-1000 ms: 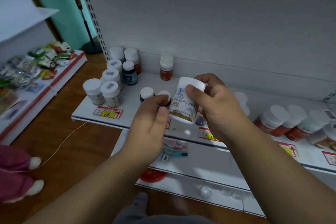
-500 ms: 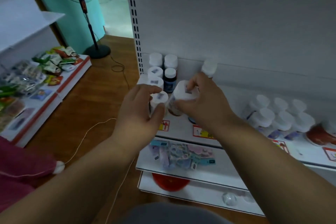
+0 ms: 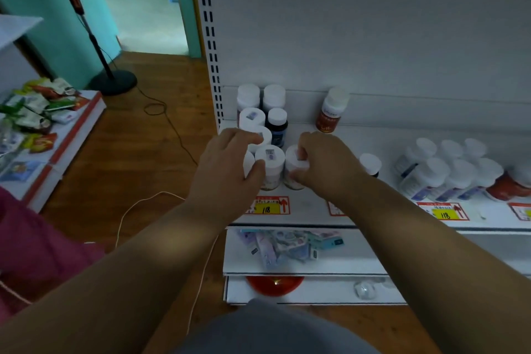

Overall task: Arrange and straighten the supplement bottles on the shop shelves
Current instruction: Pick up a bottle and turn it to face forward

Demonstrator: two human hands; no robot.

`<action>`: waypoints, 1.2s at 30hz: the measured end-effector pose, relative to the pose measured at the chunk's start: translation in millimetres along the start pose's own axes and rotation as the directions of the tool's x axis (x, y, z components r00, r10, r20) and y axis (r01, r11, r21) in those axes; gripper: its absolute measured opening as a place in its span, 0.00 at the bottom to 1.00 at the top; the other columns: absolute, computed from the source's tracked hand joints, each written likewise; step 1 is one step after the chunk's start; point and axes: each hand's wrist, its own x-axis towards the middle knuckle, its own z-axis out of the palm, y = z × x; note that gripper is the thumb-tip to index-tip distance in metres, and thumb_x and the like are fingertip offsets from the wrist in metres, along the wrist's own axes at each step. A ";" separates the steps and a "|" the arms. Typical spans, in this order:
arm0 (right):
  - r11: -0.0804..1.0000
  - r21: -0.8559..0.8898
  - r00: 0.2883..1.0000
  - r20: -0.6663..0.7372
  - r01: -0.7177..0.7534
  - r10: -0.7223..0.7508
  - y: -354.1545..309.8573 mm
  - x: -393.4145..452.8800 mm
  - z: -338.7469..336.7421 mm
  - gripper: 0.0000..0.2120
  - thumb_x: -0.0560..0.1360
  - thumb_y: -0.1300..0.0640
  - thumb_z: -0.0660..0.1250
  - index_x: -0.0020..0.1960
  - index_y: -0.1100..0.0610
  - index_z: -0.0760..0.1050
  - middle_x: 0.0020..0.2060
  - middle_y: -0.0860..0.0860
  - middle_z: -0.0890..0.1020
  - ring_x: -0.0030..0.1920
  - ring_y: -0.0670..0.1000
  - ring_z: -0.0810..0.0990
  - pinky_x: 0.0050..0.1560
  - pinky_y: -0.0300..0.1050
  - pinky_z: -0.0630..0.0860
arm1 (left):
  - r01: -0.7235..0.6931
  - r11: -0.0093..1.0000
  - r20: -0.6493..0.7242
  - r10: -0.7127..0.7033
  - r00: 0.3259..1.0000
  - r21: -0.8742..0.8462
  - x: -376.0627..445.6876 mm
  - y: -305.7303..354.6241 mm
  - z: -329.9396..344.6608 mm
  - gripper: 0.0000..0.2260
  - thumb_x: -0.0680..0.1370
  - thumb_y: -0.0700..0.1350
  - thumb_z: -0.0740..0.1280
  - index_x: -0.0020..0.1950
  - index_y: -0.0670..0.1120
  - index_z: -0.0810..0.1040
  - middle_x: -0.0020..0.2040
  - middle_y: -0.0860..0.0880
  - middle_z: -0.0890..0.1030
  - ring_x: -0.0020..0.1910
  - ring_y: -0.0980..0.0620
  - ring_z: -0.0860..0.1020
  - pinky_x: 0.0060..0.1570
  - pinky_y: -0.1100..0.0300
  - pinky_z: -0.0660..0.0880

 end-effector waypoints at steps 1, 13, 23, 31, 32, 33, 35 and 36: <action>1.000 -0.020 1.000 0.012 0.000 0.000 -0.3 1.6 0.8 0.16 0.67 0.51 0.74 0.43 0.54 0.66 0.39 0.50 0.71 0.39 0.53 0.70 0.36 0.46 0.61 | -0.011 1.000 0.011 0.011 1.000 0.001 0.6 -1.7 0.5 0.15 0.76 0.47 0.65 0.62 0.48 0.73 0.60 0.49 0.74 0.57 0.51 0.72 0.55 0.57 0.69; 0.991 -0.106 0.988 0.141 0.075 -0.060 -11.8 3.7 9.8 0.28 0.74 0.50 0.68 0.72 0.49 0.65 0.58 0.55 0.73 0.56 0.57 0.71 0.56 0.54 0.71 | -0.194 0.959 0.163 0.162 0.973 0.206 0.7 -19.8 -1.0 0.17 0.72 0.40 0.69 0.61 0.44 0.78 0.58 0.45 0.78 0.56 0.45 0.74 0.58 0.52 0.71; 0.995 -0.078 0.991 0.123 0.065 -0.055 -16.2 -0.7 8.9 0.26 0.74 0.49 0.69 0.70 0.49 0.67 0.56 0.54 0.74 0.54 0.56 0.71 0.55 0.50 0.70 | -0.269 0.934 0.223 0.218 0.950 0.235 3.2 -24.4 -7.8 0.16 0.73 0.40 0.69 0.61 0.45 0.80 0.58 0.46 0.79 0.57 0.45 0.74 0.58 0.49 0.73; 0.994 -0.070 0.980 0.189 0.084 -0.069 -17.3 -3.5 -3.0 0.28 0.71 0.58 0.69 0.70 0.52 0.66 0.55 0.55 0.73 0.54 0.57 0.73 0.55 0.53 0.72 | -0.280 0.926 0.232 0.222 0.947 0.255 2.0 -20.9 -5.0 0.16 0.73 0.41 0.69 0.61 0.47 0.80 0.57 0.48 0.79 0.57 0.46 0.74 0.57 0.48 0.74; 0.994 -0.072 0.980 0.185 0.082 -0.068 -17.5 -3.2 -3.6 0.27 0.72 0.59 0.69 0.69 0.52 0.67 0.55 0.55 0.73 0.54 0.57 0.73 0.54 0.53 0.72 | -0.276 0.928 0.231 0.219 0.948 0.252 1.7 -20.6 -5.0 0.16 0.73 0.41 0.69 0.60 0.47 0.80 0.57 0.49 0.79 0.56 0.46 0.75 0.57 0.48 0.75; 0.994 -0.071 0.981 0.182 0.081 -0.067 -17.8 -2.8 -4.0 0.26 0.72 0.60 0.68 0.69 0.52 0.67 0.55 0.55 0.73 0.54 0.57 0.74 0.54 0.53 0.72 | -0.272 0.930 0.228 0.217 0.949 0.247 1.4 -20.4 -5.1 0.15 0.73 0.41 0.69 0.60 0.47 0.80 0.57 0.48 0.79 0.56 0.46 0.75 0.56 0.48 0.75; 0.995 -0.068 0.981 0.184 0.078 -0.064 -18.4 -1.7 -4.0 0.25 0.72 0.61 0.68 0.68 0.52 0.67 0.54 0.55 0.73 0.53 0.57 0.74 0.54 0.53 0.73 | -0.270 0.933 0.221 0.218 0.951 0.240 0.7 -20.5 -5.3 0.15 0.72 0.40 0.70 0.59 0.47 0.81 0.56 0.48 0.79 0.55 0.45 0.75 0.55 0.48 0.76; 0.995 -0.067 0.980 0.187 0.074 -0.061 -18.2 -1.3 -3.7 0.25 0.72 0.61 0.68 0.67 0.53 0.67 0.54 0.55 0.73 0.53 0.57 0.74 0.53 0.53 0.73 | -0.270 0.933 0.218 0.220 0.951 0.239 0.1 -20.6 -5.4 0.15 0.72 0.40 0.70 0.58 0.46 0.81 0.55 0.48 0.79 0.55 0.45 0.76 0.54 0.48 0.76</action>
